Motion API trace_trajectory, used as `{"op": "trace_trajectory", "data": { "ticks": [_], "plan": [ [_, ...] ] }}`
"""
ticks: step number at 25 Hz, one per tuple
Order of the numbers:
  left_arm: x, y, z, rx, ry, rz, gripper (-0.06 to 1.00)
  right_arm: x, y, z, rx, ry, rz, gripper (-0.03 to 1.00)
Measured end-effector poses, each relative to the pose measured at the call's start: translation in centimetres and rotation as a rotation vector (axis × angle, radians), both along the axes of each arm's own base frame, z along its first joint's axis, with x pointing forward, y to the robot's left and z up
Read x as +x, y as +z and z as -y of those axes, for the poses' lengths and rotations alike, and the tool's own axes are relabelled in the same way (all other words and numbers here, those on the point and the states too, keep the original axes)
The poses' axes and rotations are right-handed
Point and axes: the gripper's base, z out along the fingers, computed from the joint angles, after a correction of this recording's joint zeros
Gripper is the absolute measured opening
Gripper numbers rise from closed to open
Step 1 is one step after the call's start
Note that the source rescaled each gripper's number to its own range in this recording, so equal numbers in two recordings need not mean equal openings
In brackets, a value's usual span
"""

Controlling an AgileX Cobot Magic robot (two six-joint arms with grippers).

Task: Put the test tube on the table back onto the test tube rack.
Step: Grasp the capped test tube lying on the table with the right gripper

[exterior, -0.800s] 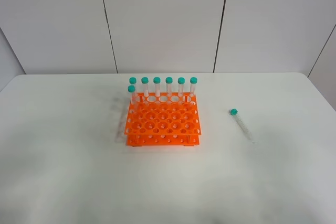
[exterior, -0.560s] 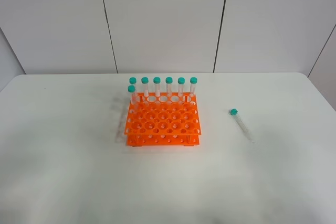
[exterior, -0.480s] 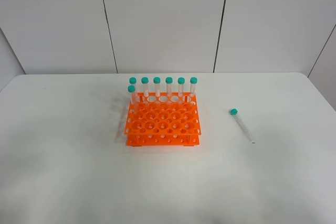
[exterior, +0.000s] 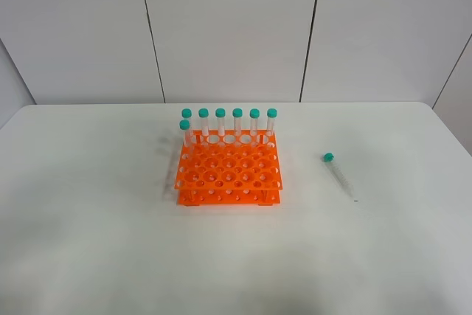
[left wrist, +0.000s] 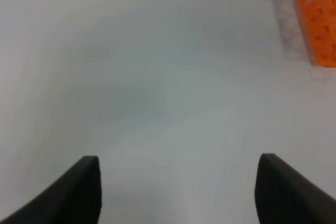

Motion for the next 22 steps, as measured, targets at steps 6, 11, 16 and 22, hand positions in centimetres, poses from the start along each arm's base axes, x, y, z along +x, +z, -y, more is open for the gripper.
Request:
{"op": "trace_trajectory", "data": {
  "ticks": [6,11,16,22],
  "plan": [
    [0.0,0.0,0.0,0.0,0.0,0.0,1.0,10.5,-1.8,-0.8,0.017,0.013,-0.279,0.94],
    [0.0,0.0,0.0,0.0,0.0,0.0,1.0,18.3,-5.4,-1.1,0.015,0.01,-0.447,0.94],
    [0.0,0.0,0.0,0.0,0.0,0.0,1.0,23.9,-9.8,-1.7,0.058,0.009,-0.549,0.94],
    [0.0,0.0,0.0,0.0,0.0,0.0,1.0,26.7,-15.6,-2.1,0.088,0.001,-0.621,0.94]
  ]
}}
